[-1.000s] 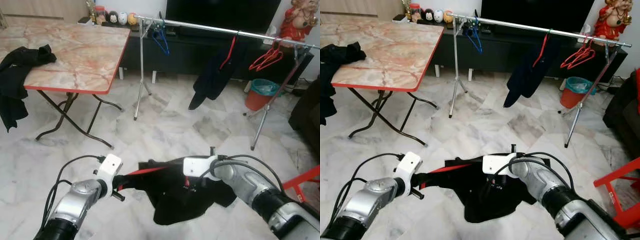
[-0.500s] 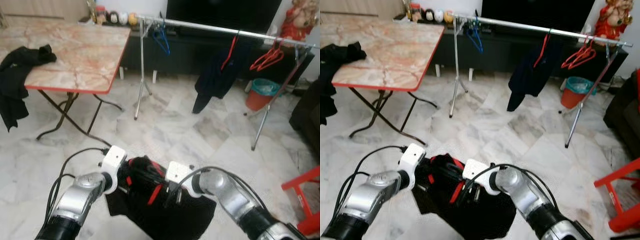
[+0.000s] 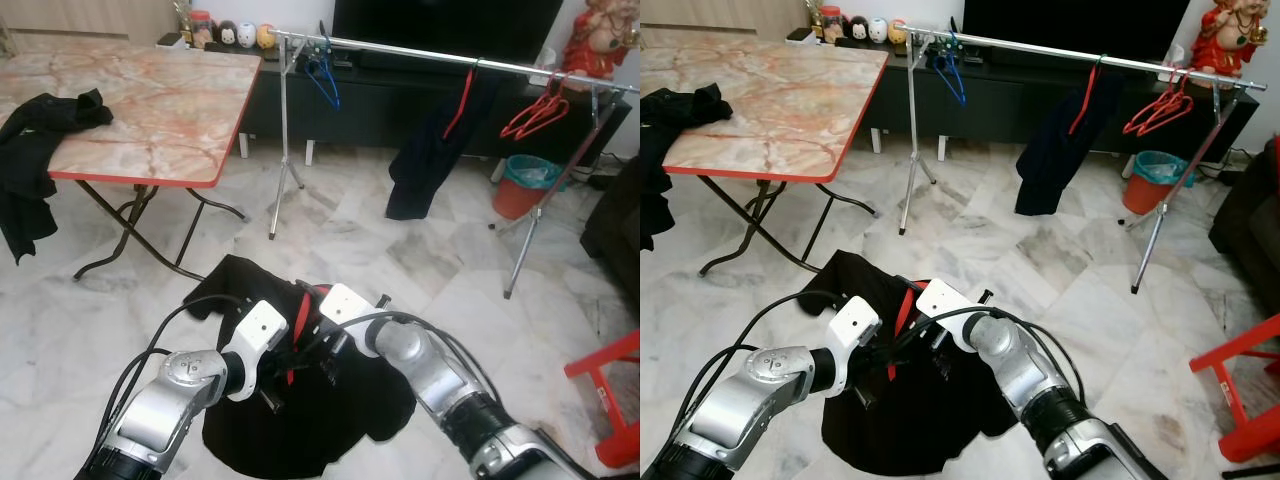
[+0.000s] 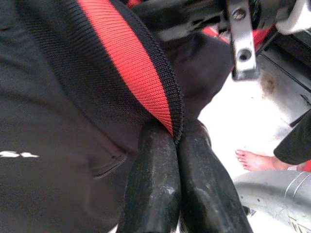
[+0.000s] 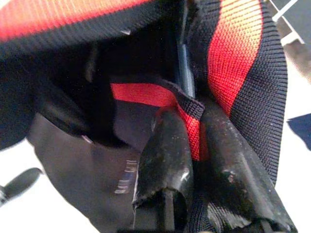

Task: Hang hanger

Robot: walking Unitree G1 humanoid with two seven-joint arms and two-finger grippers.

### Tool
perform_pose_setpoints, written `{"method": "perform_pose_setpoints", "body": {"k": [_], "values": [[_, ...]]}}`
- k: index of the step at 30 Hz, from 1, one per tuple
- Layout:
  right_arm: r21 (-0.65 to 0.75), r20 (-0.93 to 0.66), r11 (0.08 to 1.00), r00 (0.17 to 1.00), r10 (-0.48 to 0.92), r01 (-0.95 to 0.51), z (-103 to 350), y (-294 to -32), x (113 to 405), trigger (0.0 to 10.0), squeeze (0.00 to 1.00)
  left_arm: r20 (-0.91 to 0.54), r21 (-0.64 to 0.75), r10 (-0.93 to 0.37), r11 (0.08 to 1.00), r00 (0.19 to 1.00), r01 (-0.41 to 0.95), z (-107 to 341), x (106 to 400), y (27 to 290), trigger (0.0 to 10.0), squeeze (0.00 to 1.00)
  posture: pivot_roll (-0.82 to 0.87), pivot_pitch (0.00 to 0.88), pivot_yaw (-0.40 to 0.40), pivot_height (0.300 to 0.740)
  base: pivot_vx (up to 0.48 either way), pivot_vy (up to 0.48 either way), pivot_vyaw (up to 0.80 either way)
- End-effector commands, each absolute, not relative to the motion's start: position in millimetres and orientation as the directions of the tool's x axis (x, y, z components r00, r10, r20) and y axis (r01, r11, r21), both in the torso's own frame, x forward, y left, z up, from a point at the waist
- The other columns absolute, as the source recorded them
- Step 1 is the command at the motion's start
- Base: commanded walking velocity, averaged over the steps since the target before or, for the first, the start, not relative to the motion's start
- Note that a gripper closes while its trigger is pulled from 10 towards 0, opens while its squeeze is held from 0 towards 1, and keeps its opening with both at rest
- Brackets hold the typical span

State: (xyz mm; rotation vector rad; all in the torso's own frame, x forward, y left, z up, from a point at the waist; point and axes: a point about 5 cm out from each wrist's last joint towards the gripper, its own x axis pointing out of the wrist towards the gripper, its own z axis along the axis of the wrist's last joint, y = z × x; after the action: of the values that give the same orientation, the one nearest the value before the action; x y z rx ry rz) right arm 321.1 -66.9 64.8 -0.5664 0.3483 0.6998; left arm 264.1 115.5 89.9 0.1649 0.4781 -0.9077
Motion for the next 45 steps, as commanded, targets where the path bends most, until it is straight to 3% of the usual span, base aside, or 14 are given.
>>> {"method": "perform_pose_setpoints", "body": {"k": [1,7,8,9,10,31,45], "values": [[-0.315,-0.393,0.672,0.737,0.55,-0.67,79.2,-62.0,326.6,10.0,0.0,-0.447,-0.054,-0.737,0.588,0.507,0.807,92.2,262.2,106.2,10.0,0.0,0.17,0.0,-0.056,0.74,0.0,0.0,0.0],[-0.203,-0.385,0.621,0.645,0.66,-0.757,75.6,-49.6,314.4,10.0,0.0,-0.336,-0.014,-0.672,0.704,0.66,0.71,102.2,281.2,101.1,10.0,0.02,0.17,0.0,-0.054,0.74,0.0,0.0,0.0],[-0.206,-0.39,0.612,0.637,0.665,-0.764,74.7,-49.2,313.2,10.0,0.0,-0.323,-0.012,-0.67,0.709,0.668,0.705,104.0,282.5,100.2,10.0,0.29,0.17,0.0,-0.054,0.74,0.0,0.0,0.0],[-0.206,-0.39,0.612,0.637,0.665,-0.764,74.7,-49.2,313.2,10.0,0.0,-0.323,-0.012,-0.67,0.709,0.668,0.705,104.0,282.5,100.2,10.0,0.29,0.17,0.0,-0.054,0.74,0.0,0.0,0.0],[-0.208,-0.403,0.609,0.635,0.659,-0.765,72.7,-50.3,312.5,10.0,0.0,-0.312,-0.007,-0.668,0.712,0.675,0.702,106.2,283.9,99.8,10.0,1.0,0.17,0.0,-0.055,0.74,0.0,0.0,0.0],[-0.217,-0.397,0.645,0.67,0.628,-0.733,75.9,-71.6,322.5,10.0,0.0,-0.351,0.088,-0.601,0.742,0.718,0.664,105.7,288.4,135.7,10.0,1.0,0.17,0.0,-0.058,0.74,0.0,0.0,0.0],[-0.239,-0.339,0.657,0.696,0.634,-0.715,83.1,-87.9,329.6,10.0,0.0,-0.333,0.043,-0.663,0.699,0.67,0.714,110.8,281.0,133.6,10.0,1.0,0.17,0.0,-0.058,0.74,0.0,0.0,0.0]]}}
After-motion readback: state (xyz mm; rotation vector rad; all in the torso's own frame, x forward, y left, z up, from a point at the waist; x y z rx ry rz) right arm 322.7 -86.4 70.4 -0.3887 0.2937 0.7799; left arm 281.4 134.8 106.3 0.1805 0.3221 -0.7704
